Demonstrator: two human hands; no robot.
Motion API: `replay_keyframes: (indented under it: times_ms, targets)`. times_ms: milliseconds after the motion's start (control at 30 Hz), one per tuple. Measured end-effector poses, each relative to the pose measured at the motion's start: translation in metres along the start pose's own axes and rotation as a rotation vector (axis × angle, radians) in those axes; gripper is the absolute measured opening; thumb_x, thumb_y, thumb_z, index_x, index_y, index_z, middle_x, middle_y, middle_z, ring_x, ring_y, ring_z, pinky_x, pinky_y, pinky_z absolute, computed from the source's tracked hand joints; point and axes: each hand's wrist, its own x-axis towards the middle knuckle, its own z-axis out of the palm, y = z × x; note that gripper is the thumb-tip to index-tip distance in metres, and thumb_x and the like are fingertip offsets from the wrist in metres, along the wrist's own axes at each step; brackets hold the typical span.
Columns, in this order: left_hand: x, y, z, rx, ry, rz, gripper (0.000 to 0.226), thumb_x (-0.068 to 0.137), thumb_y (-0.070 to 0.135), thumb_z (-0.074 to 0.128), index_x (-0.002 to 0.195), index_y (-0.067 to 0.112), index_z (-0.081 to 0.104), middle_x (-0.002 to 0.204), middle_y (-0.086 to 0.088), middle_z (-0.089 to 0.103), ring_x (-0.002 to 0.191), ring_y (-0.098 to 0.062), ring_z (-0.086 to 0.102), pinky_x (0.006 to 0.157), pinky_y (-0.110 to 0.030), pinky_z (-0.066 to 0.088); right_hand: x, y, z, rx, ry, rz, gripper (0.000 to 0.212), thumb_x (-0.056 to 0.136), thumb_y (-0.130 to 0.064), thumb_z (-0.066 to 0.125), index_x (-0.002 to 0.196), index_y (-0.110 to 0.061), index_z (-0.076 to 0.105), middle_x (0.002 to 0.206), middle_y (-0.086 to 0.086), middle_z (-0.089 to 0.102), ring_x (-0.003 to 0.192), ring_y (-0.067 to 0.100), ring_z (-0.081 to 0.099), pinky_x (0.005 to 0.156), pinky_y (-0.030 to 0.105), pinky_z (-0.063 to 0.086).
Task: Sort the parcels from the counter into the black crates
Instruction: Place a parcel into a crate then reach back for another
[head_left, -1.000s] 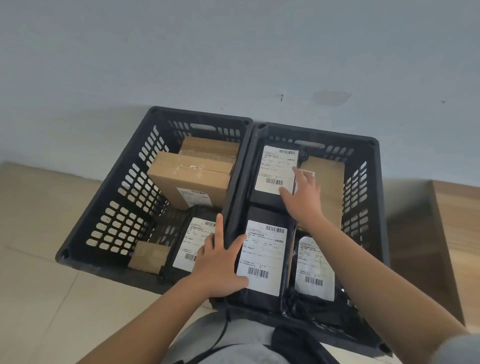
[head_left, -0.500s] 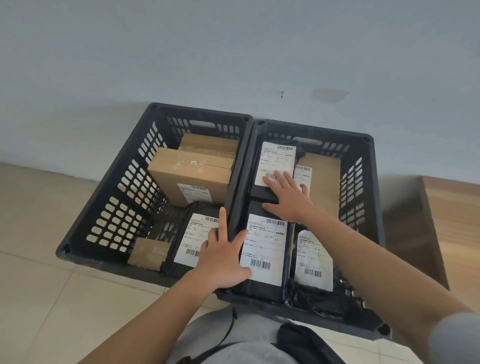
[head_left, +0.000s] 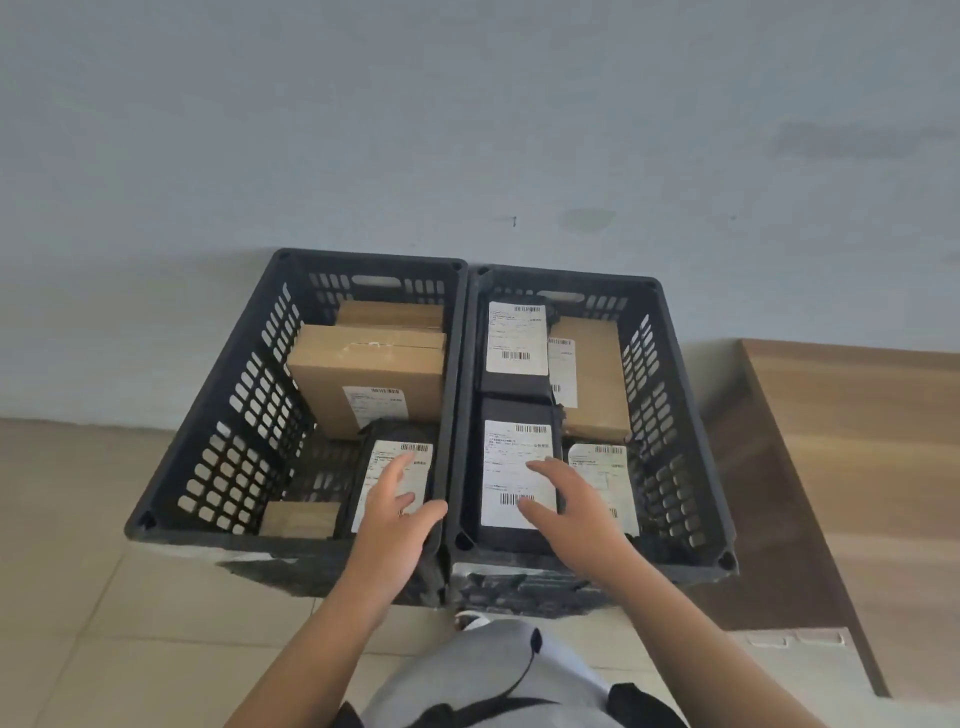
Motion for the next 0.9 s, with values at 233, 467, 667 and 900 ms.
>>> replay_keyframes:
  times_ms: [233, 467, 667, 900]
  targets:
    - [-0.041, -0.014, 0.016, 0.062, -0.162, 0.199, 0.039, 0.098, 0.015, 0.064, 0.131, 0.037, 0.059, 0.133, 0.023, 0.058, 0.127, 0.001, 0.052, 0.116, -0.030, 0.037, -0.087, -0.005, 0.009, 0.221, 0.114, 0.113, 0.044, 0.100, -0.033, 0.063, 0.142, -0.039, 0.052, 0.147, -0.016, 0.050, 0.126, -0.001, 0.051, 0.099, 0.023, 0.042]
    - [-0.084, -0.022, 0.070, 0.019, -0.412, 0.182, 0.025, 0.101, 0.023, 0.062, 0.117, 0.042, 0.064, 0.123, 0.024, 0.065, 0.118, 0.006, 0.058, 0.098, -0.020, 0.043, -0.171, 0.014, 0.003, 0.483, 0.340, 0.172, 0.034, 0.100, -0.021, 0.065, 0.132, -0.032, 0.063, 0.128, -0.014, 0.066, 0.119, 0.002, 0.060, 0.087, 0.018, 0.046]
    - [-0.120, -0.025, 0.106, 0.034, -0.527, 0.136, 0.028, 0.097, 0.013, 0.065, 0.118, 0.031, 0.068, 0.119, 0.013, 0.071, 0.107, 0.001, 0.066, 0.094, -0.022, 0.052, -0.214, 0.047, -0.015, 0.666, 0.551, 0.208, 0.023, 0.099, -0.012, 0.065, 0.109, -0.031, 0.071, 0.097, -0.025, 0.075, 0.100, 0.003, 0.068, 0.090, 0.031, 0.051]
    - [-0.146, -0.013, 0.169, 0.119, -0.531, 0.130, 0.027, 0.098, 0.013, 0.064, 0.113, 0.034, 0.070, 0.115, 0.011, 0.073, 0.106, -0.003, 0.068, 0.101, -0.035, 0.054, -0.239, 0.101, -0.047, 0.812, 0.651, 0.218, 0.019, 0.095, -0.019, 0.070, 0.107, -0.033, 0.074, 0.100, -0.016, 0.076, 0.103, 0.009, 0.069, 0.095, 0.038, 0.055]
